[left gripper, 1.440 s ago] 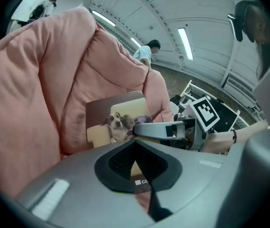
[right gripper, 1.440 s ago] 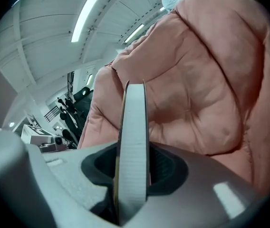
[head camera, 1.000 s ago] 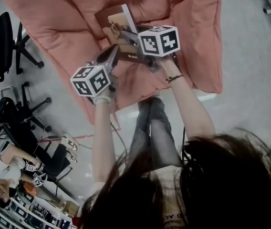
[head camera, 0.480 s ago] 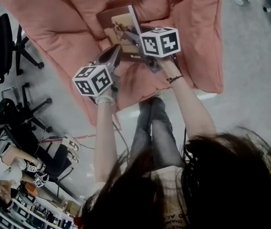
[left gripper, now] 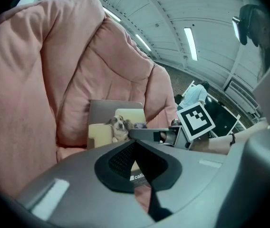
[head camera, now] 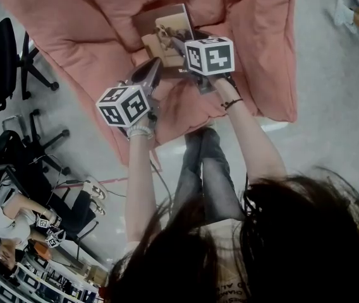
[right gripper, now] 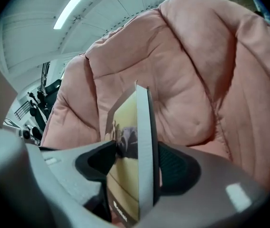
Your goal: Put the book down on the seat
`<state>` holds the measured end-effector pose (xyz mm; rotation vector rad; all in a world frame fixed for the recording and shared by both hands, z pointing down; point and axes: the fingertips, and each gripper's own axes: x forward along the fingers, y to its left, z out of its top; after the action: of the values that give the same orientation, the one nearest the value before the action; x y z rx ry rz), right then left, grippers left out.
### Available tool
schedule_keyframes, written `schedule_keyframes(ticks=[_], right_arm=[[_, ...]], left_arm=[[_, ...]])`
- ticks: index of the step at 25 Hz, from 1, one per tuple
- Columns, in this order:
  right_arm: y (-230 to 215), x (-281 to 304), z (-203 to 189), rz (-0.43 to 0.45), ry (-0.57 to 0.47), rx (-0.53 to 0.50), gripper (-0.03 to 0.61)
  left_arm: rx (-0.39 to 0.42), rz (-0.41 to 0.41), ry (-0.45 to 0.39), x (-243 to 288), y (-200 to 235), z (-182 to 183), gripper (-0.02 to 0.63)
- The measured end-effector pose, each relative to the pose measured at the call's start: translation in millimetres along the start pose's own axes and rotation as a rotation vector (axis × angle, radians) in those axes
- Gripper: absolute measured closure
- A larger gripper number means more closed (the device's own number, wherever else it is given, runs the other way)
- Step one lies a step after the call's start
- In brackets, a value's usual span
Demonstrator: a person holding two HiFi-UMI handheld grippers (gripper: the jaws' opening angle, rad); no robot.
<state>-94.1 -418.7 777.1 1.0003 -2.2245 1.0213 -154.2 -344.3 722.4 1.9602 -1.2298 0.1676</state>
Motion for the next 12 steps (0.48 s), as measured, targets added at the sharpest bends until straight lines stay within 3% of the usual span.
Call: schedule_keyframes(ticks=[12], right_arm=[[-30,-4,-15,-0.138,0.034,0.029,0.262]], left_arm=[[0.001,-0.016,0.005,-1,-3,-1,0.615]])
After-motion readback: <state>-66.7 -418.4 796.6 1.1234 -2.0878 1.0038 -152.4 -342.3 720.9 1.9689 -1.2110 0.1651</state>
